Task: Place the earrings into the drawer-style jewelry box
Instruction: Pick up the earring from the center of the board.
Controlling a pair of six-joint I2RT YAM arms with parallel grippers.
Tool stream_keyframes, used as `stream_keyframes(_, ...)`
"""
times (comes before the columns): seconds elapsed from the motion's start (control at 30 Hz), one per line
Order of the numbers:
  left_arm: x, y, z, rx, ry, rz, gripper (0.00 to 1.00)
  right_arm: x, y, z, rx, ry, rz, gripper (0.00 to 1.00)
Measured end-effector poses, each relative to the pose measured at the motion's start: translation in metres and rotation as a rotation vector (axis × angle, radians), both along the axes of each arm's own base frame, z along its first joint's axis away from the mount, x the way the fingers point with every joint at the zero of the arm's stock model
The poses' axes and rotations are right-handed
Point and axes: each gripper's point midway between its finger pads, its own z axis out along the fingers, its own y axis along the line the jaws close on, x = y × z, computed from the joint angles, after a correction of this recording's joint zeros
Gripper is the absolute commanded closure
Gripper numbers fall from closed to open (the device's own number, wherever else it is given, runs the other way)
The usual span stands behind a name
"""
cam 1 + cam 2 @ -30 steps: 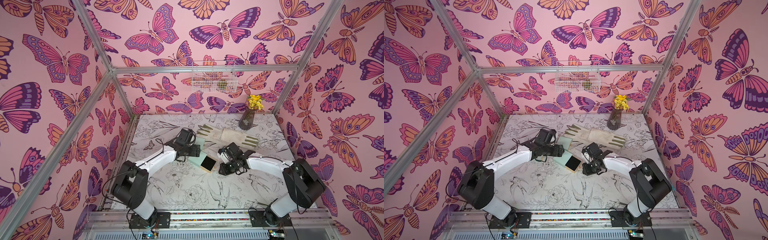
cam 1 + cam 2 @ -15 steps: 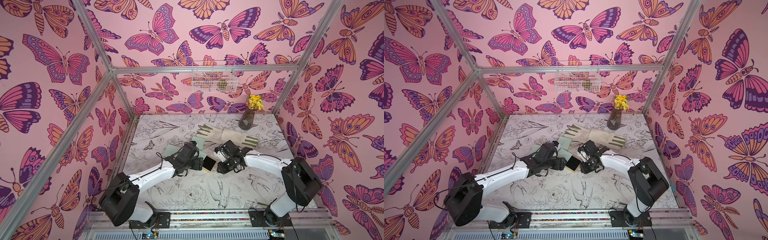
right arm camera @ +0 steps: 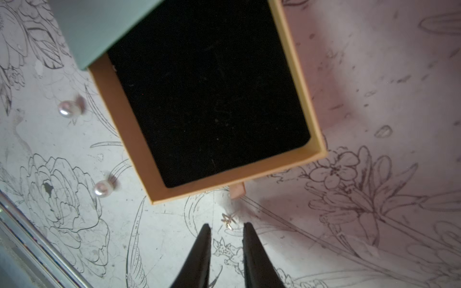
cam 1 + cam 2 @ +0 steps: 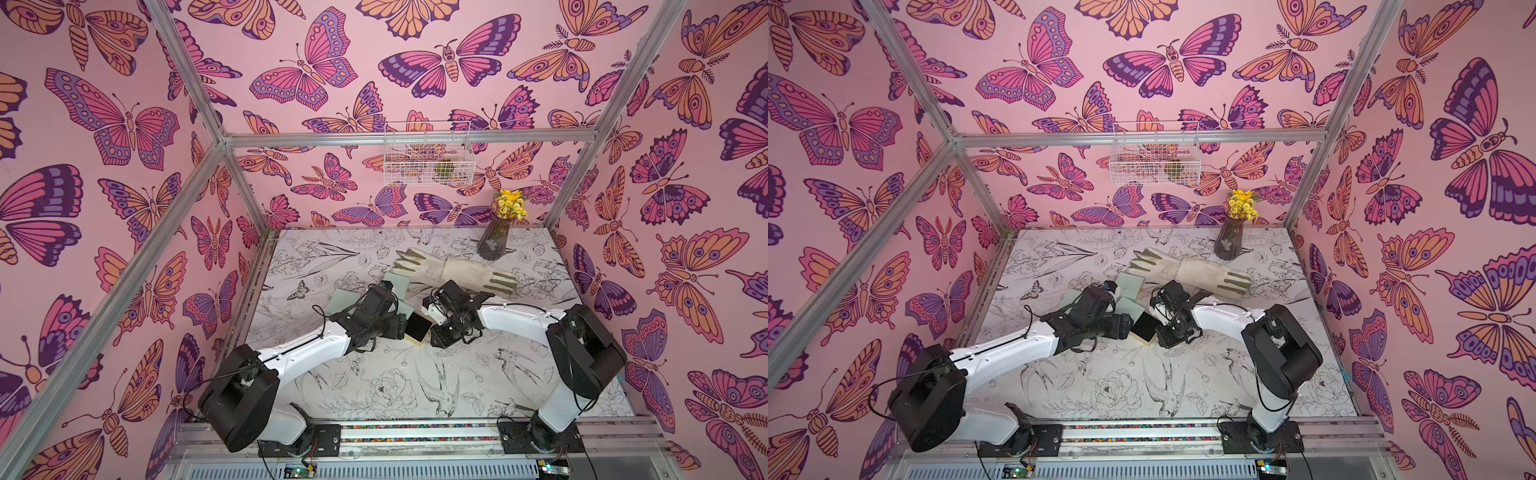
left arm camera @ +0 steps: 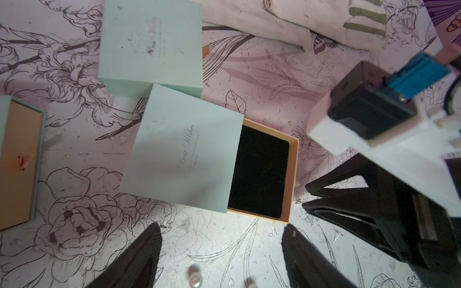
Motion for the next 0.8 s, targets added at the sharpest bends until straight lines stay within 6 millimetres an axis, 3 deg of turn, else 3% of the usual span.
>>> stream_keyframes(0.5,0.000,-0.001,-0.008,0.012,0.016,-0.001,0.22,-0.009,0.002,-0.010,-0.035,0.023,0.043,0.74)
stream_keyframes(0.8,0.001,-0.002,-0.013,0.017,0.028,-0.005,0.22,-0.007,0.001,-0.012,-0.049,0.019,0.040,0.84)
